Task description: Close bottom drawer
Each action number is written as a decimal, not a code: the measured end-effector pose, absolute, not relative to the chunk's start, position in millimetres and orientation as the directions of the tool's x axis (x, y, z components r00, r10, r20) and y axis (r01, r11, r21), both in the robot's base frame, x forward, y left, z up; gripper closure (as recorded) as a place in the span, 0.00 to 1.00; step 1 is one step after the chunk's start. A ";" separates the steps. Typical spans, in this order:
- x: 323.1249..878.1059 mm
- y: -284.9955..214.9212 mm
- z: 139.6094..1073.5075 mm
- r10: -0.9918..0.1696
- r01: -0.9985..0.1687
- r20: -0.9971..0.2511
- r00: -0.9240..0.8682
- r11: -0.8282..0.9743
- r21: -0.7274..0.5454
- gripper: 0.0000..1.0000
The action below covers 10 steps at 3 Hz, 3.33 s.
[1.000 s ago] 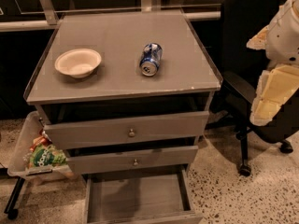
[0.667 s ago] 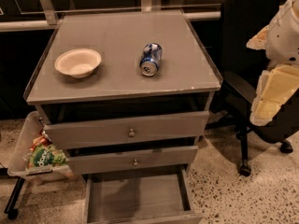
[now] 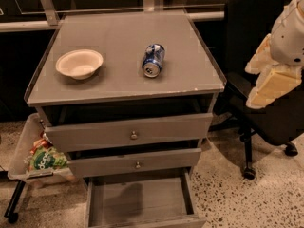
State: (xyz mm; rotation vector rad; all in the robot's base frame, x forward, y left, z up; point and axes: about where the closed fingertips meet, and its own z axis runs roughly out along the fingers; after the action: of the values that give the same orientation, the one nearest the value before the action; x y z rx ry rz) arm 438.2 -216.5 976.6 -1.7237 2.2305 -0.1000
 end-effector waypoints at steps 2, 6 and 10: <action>438.2 -216.5 976.7 -0.953 -0.931 -0.207 -0.221 0.270 -0.247 0.88; 378.2 -221.6 841.2 -0.926 -0.915 -0.169 -0.337 0.365 -0.172 1.00; 330.1 -227.1 672.3 -0.875 -0.886 -0.145 -0.463 0.462 0.038 1.00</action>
Offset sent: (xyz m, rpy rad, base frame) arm 0.0000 0.0000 0.0000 0.0000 0.0000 0.0000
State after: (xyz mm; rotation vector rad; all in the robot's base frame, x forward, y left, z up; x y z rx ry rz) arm 330.1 -227.1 672.3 -1.5682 2.5954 0.1640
